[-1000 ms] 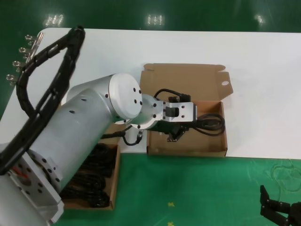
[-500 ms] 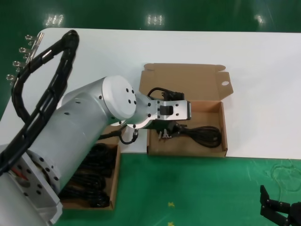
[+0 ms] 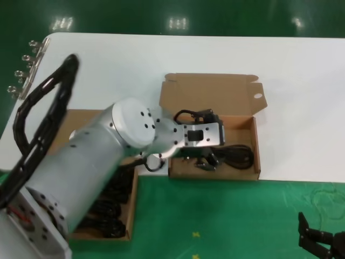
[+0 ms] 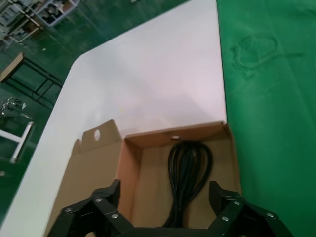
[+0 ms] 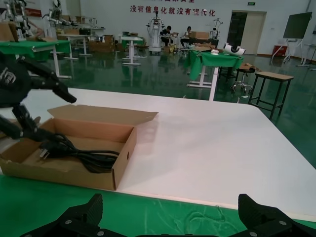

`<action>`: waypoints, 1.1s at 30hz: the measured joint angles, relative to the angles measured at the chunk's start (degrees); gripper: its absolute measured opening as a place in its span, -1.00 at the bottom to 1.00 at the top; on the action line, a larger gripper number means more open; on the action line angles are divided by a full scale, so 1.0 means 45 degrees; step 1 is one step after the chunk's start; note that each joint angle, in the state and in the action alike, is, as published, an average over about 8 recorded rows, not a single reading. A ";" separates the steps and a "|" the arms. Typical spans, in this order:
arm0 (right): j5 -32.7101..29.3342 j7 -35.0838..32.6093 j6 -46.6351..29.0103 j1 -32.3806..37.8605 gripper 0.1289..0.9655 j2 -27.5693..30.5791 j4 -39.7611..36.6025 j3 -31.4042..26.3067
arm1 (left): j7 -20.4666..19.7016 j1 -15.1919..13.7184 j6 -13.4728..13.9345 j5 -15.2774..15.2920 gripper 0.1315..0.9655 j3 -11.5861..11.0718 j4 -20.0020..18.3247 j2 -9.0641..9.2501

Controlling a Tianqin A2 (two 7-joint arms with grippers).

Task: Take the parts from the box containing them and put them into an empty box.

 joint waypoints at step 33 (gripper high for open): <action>0.0003 -0.0003 -0.0001 0.0000 1.00 0.0000 0.0000 0.0001 | -0.1822 0.8107 -0.3322 -0.0369 0.97 -0.6198 -0.7026 -0.1617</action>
